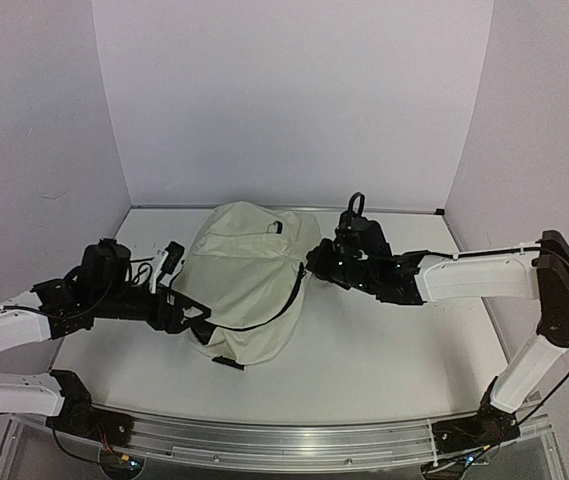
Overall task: Pack the student bag
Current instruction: Zip the student bag at the center of the board.
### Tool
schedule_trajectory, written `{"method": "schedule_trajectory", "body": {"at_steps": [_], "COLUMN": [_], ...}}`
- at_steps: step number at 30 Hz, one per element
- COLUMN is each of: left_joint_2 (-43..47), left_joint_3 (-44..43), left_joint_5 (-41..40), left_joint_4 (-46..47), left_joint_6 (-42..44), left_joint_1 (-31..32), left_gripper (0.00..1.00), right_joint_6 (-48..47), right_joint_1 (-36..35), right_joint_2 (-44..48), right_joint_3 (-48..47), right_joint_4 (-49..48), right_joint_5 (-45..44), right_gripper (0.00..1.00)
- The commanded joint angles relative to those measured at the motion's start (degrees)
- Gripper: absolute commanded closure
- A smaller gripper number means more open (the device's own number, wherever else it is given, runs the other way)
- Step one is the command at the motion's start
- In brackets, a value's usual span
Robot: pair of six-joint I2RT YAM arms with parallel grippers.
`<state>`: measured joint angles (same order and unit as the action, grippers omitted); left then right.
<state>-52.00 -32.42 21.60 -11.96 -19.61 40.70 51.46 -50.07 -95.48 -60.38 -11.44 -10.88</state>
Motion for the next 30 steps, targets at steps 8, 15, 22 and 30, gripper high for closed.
{"method": "schedule_trajectory", "body": {"at_steps": [8,15,22,30], "left_joint_2": [-14.16,-19.85,-22.79,-22.52], "left_joint_3": [1.31,0.37,-1.17,-13.1], "left_joint_5": [-9.98,-10.12,-4.89,2.16], "left_joint_4": [5.42,6.82,9.1,-3.8], "left_joint_6": [-4.59,-3.22,-1.79,-0.96], "left_joint_1": [4.46,5.28,5.45,6.58], "left_gripper": [0.37,0.51,0.79,1.0], "right_joint_6": [-0.22,-0.11,-0.2,-0.98], "right_joint_1": [0.93,1.22,1.61,3.74], "right_joint_2": [2.29,2.35,1.45,2.95], "right_joint_3": [-0.95,-0.9,-1.23,0.03], "right_joint_4": [-2.01,-2.08,-2.18,-2.18], "right_joint_5": [-0.25,-0.45,-0.13,-0.2], "right_gripper": [1.0,1.0,1.0,1.0]}}
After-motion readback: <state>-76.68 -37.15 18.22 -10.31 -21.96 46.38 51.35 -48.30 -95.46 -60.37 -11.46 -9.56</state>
